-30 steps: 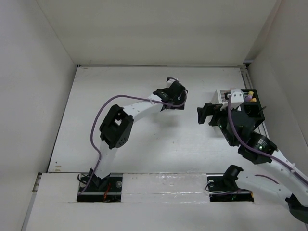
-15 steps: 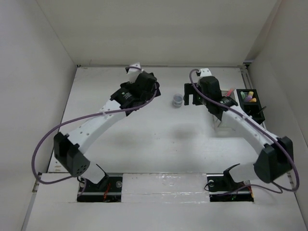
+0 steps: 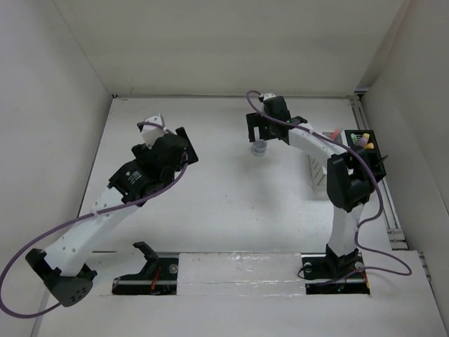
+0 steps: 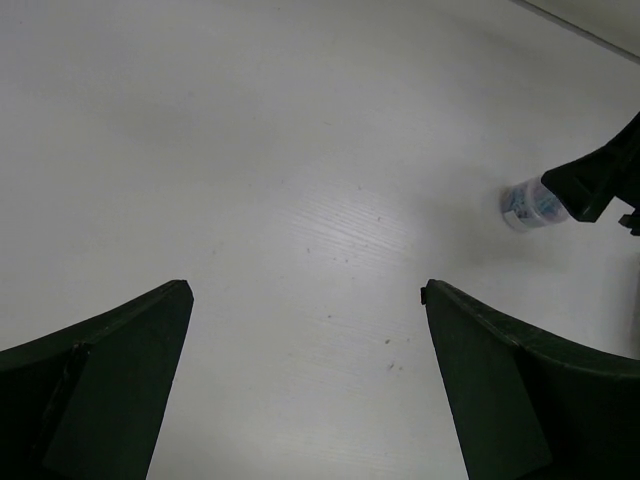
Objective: Sort the stationery into containers
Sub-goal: Pick up the stationery from the center of the board.
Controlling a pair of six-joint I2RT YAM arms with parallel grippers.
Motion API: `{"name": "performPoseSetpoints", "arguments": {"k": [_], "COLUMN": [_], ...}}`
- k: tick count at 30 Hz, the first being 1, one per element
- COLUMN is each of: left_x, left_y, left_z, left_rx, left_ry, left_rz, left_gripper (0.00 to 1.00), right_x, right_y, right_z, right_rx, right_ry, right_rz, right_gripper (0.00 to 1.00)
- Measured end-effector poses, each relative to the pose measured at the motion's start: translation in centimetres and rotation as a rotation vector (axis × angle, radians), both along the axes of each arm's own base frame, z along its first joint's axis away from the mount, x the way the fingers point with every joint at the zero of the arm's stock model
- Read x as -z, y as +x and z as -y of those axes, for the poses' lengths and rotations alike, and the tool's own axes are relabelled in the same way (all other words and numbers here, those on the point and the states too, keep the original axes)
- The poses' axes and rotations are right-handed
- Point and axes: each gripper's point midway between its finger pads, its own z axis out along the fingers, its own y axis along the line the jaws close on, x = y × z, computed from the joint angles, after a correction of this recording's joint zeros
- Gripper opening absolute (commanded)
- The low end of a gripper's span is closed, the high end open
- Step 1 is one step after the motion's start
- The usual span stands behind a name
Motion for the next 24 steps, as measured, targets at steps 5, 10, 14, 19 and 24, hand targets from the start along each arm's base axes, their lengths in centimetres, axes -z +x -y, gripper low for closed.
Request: {"name": "performPoseSetpoints", "arguments": {"k": [5, 10, 14, 19, 24], "left_x": [2.0, 3.6, 4.1, 3.9, 3.8], "left_y": [-1.5, -1.6, -1.5, -1.2, -1.2], "left_z": [-1.7, -1.7, -1.6, -1.4, -1.4], "left_rx": [0.007, 0.014, 0.019, 0.023, 0.026], "left_ry": [0.029, 0.062, 0.077, 0.073, 0.072], "left_rz": [-0.001, -0.027, -0.040, -0.027, -0.019], "left_gripper": [1.00, 1.00, 1.00, 1.00, 1.00], "right_x": [3.2, 5.2, 6.2, 7.2, 7.3], "right_y": [0.0, -0.1, -0.2, -0.3, -0.3], "right_z": [0.0, 0.1, 0.2, 0.1, -0.1], "right_rx": [-0.004, -0.002, -0.001, -0.004, -0.012], "right_ry": [-0.032, -0.056, -0.065, -0.072, -0.067], "right_rz": [-0.060, -0.097, -0.113, -0.131, -0.132], "right_gripper": [1.00, 0.99, 0.87, 0.52, 0.00]}}
